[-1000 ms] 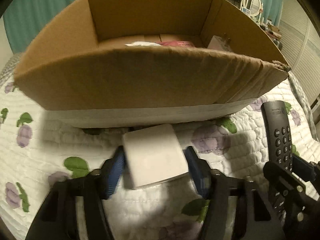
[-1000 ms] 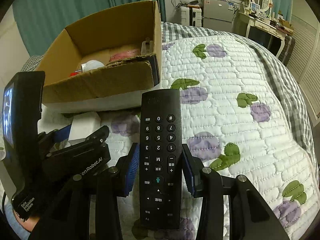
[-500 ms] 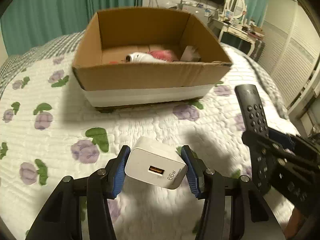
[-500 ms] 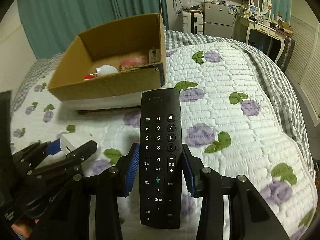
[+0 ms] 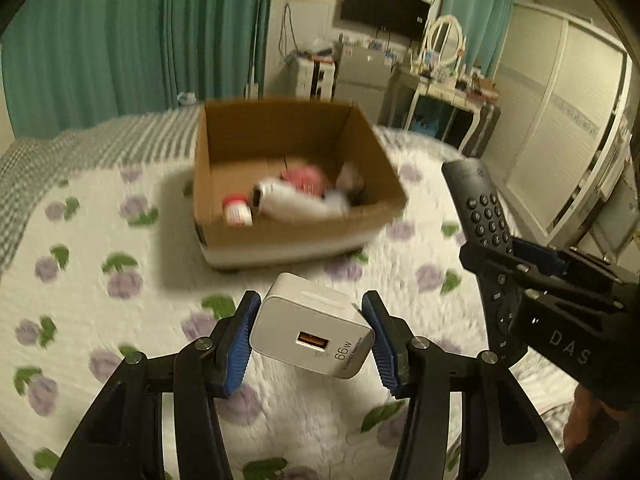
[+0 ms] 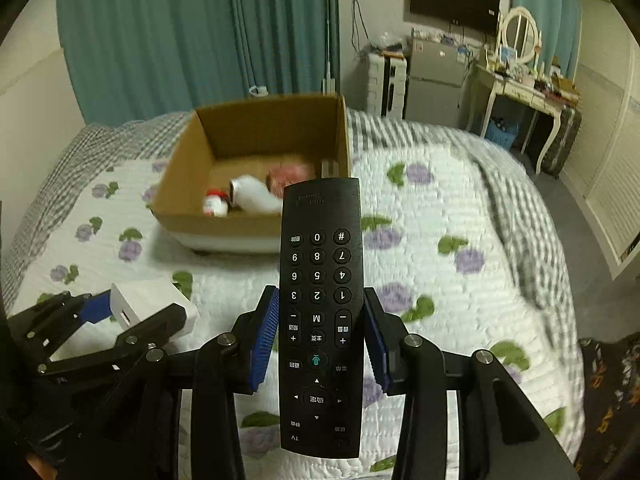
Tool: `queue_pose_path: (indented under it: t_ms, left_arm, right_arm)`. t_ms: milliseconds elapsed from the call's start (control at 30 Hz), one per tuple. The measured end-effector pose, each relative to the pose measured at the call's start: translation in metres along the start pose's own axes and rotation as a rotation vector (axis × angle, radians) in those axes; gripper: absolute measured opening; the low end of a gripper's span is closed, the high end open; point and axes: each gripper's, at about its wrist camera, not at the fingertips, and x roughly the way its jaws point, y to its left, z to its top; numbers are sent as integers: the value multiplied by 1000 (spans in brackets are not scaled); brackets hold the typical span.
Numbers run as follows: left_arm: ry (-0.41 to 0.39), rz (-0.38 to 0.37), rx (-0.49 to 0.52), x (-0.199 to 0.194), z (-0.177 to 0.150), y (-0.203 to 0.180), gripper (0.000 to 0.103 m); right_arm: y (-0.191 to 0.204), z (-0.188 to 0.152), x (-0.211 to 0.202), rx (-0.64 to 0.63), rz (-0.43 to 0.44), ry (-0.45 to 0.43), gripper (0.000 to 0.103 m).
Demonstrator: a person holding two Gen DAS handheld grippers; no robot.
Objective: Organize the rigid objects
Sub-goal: 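Lower the charger and the remote into the box and open both grippers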
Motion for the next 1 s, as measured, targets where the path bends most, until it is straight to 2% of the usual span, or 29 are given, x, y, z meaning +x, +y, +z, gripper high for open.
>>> queue_pose_path:
  t_ms: [167,233,333,500,633,800,1000]
  left_arm:
    - [-87,23,40,-10,47,4,53]
    - [-98,27,51,-7,63,7,53]
    - [-112,32,51,8,87,15,53]
    - [-125,63,82,55,114,30,53]
    - [-85,92,81,97,123,46,53]
    - [-58,101,91,131,119,57,53]
    - [-32,122,118,149,110,55,54]
  right_arm:
    - [3,34,-11,-16,13,-48,40]
    - [5,50,-8,-30,25,-59,40]
    - [8,71,3,-63,23,-65,40]
    - [9,105,34,-81,51,-79,40]
    - [11,121,71,-89,72,-72,40]
    - [8,129,109,-94,83,-55,40]
    - [8,126,133,-101,79,-36,40]
